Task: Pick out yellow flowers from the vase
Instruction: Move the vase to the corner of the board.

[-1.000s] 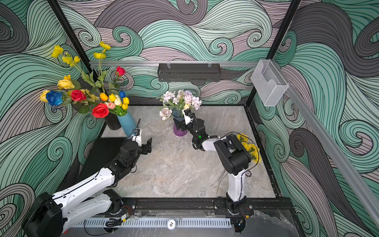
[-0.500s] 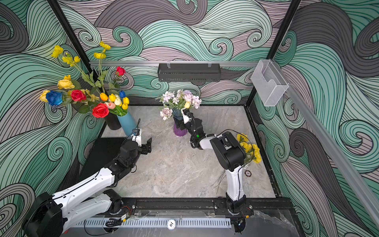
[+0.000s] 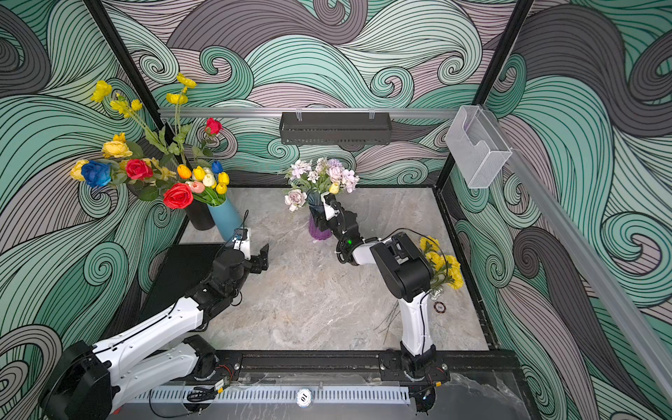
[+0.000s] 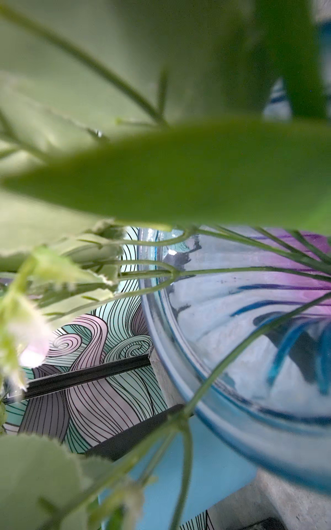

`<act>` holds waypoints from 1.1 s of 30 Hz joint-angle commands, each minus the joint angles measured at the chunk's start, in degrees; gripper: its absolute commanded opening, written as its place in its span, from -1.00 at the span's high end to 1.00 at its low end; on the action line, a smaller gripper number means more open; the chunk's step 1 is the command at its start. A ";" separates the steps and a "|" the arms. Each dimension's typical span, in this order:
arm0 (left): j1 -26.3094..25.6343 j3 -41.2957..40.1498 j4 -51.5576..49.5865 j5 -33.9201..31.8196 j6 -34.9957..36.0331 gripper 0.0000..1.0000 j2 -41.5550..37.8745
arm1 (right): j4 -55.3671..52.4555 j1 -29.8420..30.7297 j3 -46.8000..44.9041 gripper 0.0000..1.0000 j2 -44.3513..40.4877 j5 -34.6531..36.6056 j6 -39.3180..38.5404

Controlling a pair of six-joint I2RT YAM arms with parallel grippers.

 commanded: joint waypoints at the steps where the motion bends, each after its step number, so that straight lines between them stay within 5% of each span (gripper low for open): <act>1: 0.43 0.46 0.34 -0.39 -0.39 -0.75 -0.08 | 1.63 -0.89 -1.15 -0.19 -2.68 3.50 -4.20; 20: 0.59 0.46 0.28 -0.39 -0.39 -0.75 -0.25 | 1.86 -18.42 -9.95 -0.15 -9.41 6.01 -3.32; 33: 0.62 0.21 0.24 -0.40 -0.21 -0.75 -0.64 | -2.39 -29.77 -1.64 -0.16 -4.75 4.39 -0.15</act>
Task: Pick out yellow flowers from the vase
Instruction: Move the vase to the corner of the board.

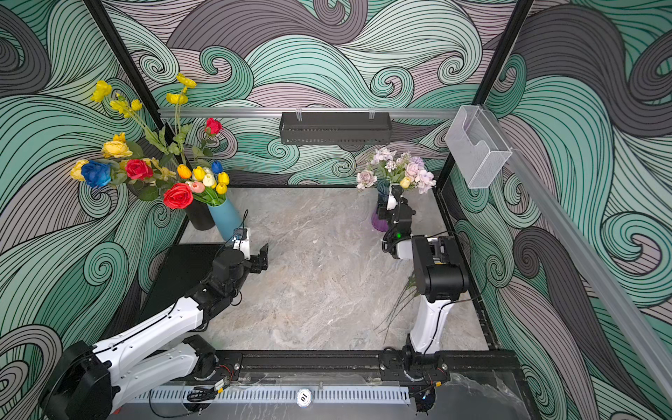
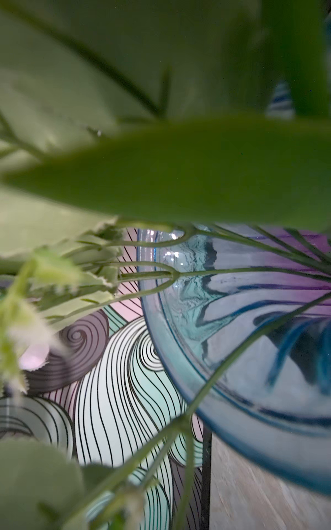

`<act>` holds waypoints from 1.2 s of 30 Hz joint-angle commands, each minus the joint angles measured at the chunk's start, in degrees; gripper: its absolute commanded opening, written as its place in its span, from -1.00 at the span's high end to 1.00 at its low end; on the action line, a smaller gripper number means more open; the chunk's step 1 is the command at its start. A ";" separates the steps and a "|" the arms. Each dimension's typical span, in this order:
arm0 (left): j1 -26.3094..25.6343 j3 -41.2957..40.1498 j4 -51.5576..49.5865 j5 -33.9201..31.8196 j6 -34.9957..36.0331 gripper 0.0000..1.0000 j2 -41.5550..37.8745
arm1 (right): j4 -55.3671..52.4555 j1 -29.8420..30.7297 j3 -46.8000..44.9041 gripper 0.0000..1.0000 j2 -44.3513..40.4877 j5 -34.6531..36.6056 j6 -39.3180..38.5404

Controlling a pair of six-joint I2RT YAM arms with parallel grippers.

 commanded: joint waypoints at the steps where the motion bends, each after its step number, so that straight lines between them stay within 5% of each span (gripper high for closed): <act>1: 0.39 0.19 0.34 -0.39 -0.17 -0.75 -0.61 | -0.10 -2.15 4.68 -0.15 1.76 -0.30 0.07; 8: 0.39 0.11 0.49 -0.49 -0.11 -0.75 -0.47 | -2.21 -3.82 9.33 -0.24 5.18 -0.10 -0.04; 19: 0.39 0.19 0.90 -0.31 -0.21 -0.75 0.40 | -0.60 -3.91 6.30 -0.97 3.45 1.89 2.05; 36: 0.90 3.65 -2.01 -0.35 -0.08 -0.75 2.21 | 2.03 -1.48 -9.93 -0.99 -7.04 6.83 10.41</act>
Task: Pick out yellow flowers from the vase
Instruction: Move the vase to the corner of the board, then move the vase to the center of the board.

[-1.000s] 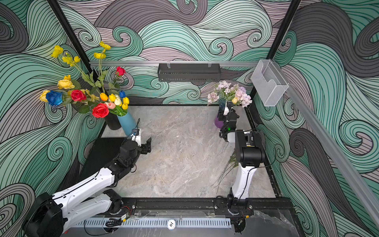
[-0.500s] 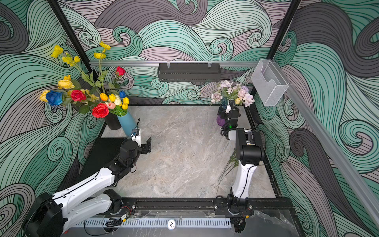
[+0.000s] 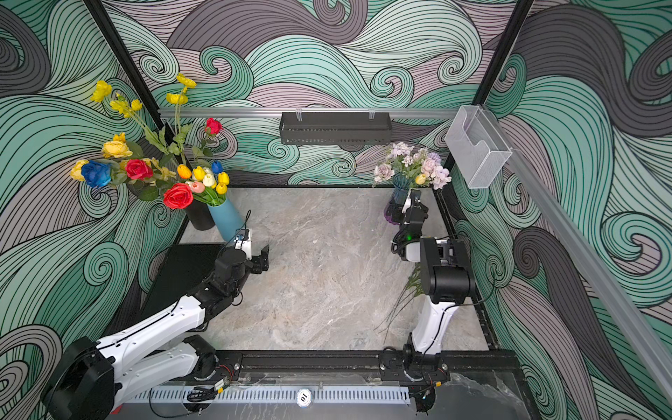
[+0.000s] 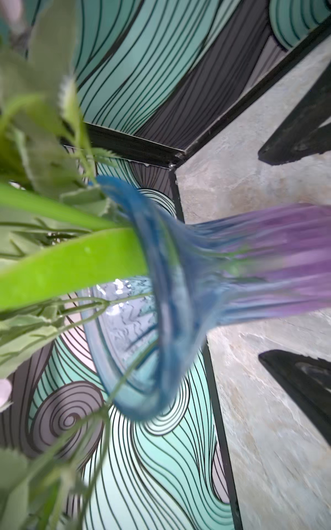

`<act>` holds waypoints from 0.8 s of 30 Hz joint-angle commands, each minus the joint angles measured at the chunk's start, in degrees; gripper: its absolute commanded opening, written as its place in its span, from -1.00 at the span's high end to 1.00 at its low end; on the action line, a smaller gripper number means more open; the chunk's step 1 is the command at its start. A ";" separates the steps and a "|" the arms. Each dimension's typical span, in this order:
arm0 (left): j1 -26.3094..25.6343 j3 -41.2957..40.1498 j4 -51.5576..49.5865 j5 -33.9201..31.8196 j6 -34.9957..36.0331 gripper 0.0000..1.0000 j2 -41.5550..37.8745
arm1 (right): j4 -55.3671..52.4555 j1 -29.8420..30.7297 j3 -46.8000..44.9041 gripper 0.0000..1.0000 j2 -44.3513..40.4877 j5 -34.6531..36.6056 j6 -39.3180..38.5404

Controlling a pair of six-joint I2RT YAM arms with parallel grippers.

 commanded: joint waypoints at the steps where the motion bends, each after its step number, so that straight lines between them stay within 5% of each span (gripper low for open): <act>1: 0.99 3.64 -1.42 -0.48 -0.09 -0.75 0.54 | 2.45 1.07 -2.88 -0.99 -3.13 1.33 2.96; 12: 9.67 14.90 -4.96 -9.01 -0.70 -0.84 7.60 | -3.50 5.78 -10.88 -0.99 -14.00 -0.20 9.63; 19: 17.64 16.99 -5.31 -7.59 -2.48 -0.89 9.65 | -9.49 10.56 -13.67 -0.99 -20.95 -3.46 10.41; 24: 22.69 18.02 -2.70 -0.44 -0.95 -0.91 12.82 | -10.35 11.70 -16.01 -0.99 -25.95 -7.13 12.05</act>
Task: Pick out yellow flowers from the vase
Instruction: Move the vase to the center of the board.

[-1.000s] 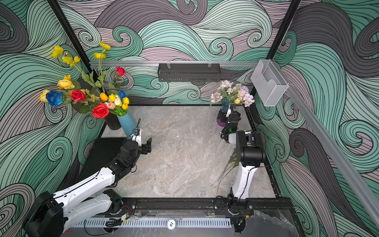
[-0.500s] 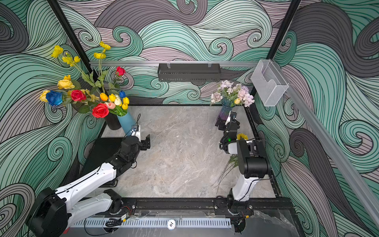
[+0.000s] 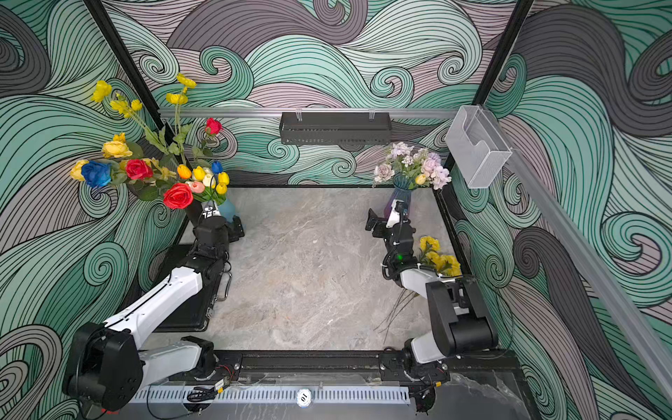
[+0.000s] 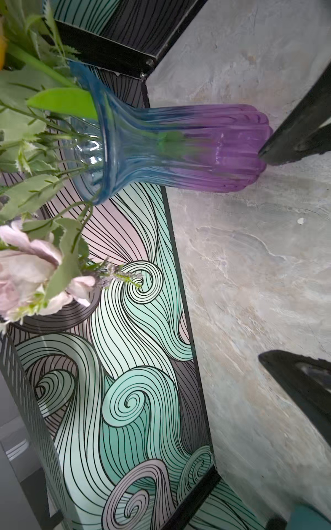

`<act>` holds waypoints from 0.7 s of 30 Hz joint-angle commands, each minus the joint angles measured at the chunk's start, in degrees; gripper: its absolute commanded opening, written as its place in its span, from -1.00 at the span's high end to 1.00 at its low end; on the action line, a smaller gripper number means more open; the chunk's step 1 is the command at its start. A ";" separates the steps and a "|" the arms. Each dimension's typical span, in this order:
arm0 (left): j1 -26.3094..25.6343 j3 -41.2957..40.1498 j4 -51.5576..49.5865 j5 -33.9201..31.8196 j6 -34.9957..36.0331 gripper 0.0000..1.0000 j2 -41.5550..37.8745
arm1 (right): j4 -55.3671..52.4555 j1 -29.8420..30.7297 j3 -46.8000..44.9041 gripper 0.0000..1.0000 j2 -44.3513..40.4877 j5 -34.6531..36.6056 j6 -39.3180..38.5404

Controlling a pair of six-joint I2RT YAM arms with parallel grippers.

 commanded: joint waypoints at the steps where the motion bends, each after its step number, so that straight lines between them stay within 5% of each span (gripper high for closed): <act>1: 2.34 2.57 1.62 4.55 1.55 -0.91 1.90 | -1.82 0.82 -1.33 -0.99 -3.41 -3.06 2.04; 21: 6.89 14.82 0.71 6.16 4.74 -0.97 17.71 | -5.00 3.78 -4.49 -0.99 -13.08 -6.58 2.51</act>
